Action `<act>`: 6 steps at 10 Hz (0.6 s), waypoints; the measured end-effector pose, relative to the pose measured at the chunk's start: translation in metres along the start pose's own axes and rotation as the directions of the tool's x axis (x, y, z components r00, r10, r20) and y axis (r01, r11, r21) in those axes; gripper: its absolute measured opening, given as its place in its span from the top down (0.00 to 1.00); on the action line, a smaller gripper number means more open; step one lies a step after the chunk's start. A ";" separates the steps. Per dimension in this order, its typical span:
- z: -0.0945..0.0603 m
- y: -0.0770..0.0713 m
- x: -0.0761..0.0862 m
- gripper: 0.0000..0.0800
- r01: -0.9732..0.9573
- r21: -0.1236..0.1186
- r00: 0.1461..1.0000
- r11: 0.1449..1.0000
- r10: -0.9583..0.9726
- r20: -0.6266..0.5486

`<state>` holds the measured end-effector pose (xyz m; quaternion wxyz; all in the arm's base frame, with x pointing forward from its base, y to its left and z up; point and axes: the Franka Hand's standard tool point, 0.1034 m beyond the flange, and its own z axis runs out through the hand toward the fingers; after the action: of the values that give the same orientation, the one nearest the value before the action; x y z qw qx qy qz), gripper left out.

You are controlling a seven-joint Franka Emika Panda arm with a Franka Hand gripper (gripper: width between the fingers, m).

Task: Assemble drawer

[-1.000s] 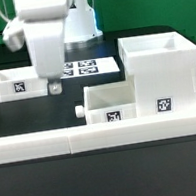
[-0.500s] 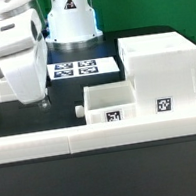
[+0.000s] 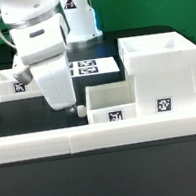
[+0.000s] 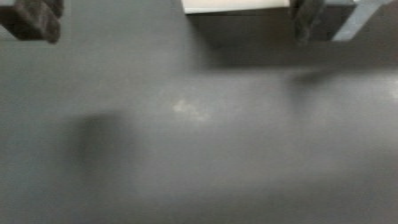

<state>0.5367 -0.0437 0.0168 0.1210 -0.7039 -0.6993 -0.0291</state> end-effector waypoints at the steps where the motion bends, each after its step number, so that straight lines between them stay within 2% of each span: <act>1: 0.000 -0.001 -0.001 0.19 0.000 0.001 1.000 1.000 0.000 0.000; 4: 0.002 -0.001 0.001 0.19 -0.001 0.002 1.000 1.000 0.001 -0.001; 6: 0.006 0.001 0.015 0.19 0.011 0.003 1.000 1.000 -0.011 -0.010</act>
Offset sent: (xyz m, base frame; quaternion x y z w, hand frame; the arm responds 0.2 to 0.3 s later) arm 0.0046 0.0073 -0.0001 -0.0099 0.0095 -0.0173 0.9998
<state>0.5371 -0.0281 0.0144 0.1256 -0.6998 -0.7025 -0.0321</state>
